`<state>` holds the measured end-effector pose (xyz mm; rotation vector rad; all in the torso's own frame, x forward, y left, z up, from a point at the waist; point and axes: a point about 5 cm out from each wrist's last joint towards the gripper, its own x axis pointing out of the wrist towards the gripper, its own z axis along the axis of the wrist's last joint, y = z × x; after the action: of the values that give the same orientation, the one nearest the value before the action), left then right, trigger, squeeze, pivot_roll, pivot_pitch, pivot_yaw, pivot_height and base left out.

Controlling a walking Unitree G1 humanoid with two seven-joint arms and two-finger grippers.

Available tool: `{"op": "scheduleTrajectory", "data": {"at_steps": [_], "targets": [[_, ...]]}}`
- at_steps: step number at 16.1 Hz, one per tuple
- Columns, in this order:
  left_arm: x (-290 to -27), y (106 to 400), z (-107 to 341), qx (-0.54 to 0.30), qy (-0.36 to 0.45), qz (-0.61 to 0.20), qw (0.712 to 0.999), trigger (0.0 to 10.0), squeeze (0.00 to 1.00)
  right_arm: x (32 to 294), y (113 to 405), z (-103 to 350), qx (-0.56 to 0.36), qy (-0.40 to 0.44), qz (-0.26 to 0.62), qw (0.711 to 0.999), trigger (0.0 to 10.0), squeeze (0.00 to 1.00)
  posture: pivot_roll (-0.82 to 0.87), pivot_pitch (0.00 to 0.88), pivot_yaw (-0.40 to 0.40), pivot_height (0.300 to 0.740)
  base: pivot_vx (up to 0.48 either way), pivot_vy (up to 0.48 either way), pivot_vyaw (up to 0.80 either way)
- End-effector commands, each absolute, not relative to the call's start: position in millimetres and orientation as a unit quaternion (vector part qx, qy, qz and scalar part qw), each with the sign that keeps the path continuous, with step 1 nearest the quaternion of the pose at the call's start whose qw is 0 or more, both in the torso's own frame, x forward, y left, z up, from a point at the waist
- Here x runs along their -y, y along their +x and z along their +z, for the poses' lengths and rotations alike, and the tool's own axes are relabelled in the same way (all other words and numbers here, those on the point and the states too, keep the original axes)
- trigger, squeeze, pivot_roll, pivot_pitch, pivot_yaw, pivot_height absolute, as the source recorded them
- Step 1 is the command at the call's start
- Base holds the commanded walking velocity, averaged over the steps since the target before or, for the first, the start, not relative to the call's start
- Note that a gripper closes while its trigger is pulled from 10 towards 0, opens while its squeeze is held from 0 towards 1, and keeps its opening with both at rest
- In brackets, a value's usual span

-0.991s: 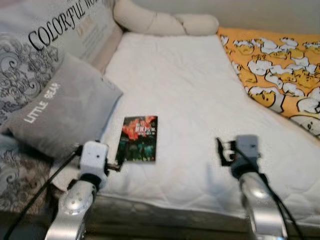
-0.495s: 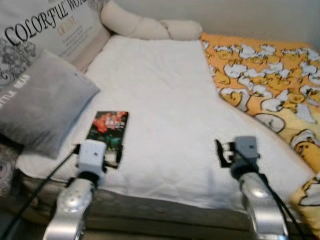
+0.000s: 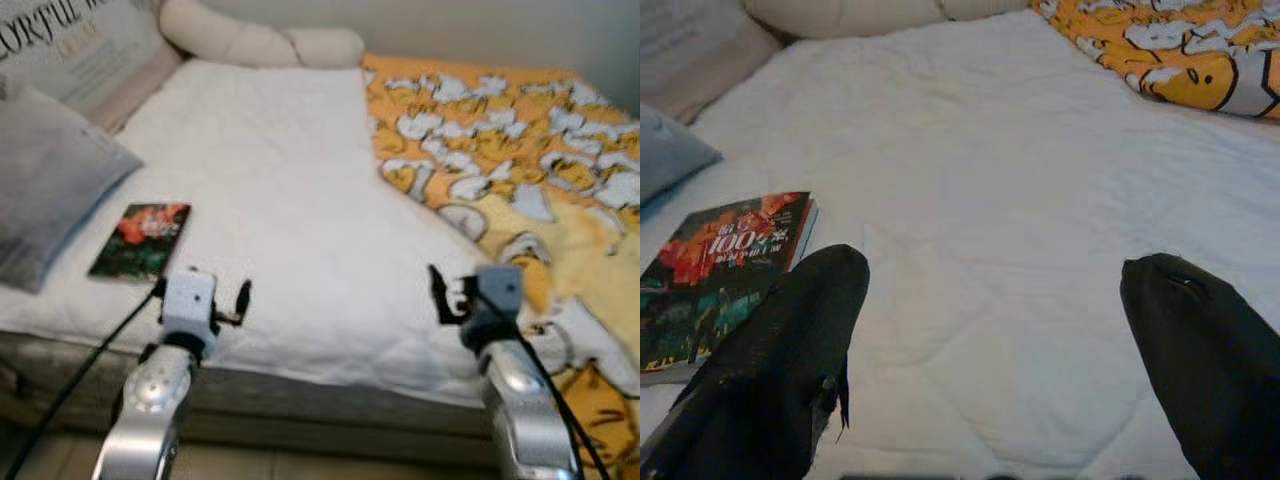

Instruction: Clean up the room

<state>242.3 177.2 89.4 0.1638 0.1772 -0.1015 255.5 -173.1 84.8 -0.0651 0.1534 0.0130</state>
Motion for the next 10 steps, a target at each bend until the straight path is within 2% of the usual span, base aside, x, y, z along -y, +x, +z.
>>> {"op": "scheduleTrajectory", "data": {"at_steps": [1,10], "targets": [[-174.2,243.3,90.5,-0.087,0.080,-0.052,0.992,10.0,0.78,180.3,255.9,87.7,-0.072,-0.033,-0.005,0.997,10.0,0.01,0.07,0.000,0.001,0.740,0.000,-0.465,0.00],[-174.2,243.3,90.5,-0.087,0.080,-0.052,0.992,10.0,0.78,180.3,255.9,87.7,-0.072,-0.033,-0.005,0.997,10.0,0.01,0.07,0.000,0.001,0.740,0.000,-0.465,0.00]]}}
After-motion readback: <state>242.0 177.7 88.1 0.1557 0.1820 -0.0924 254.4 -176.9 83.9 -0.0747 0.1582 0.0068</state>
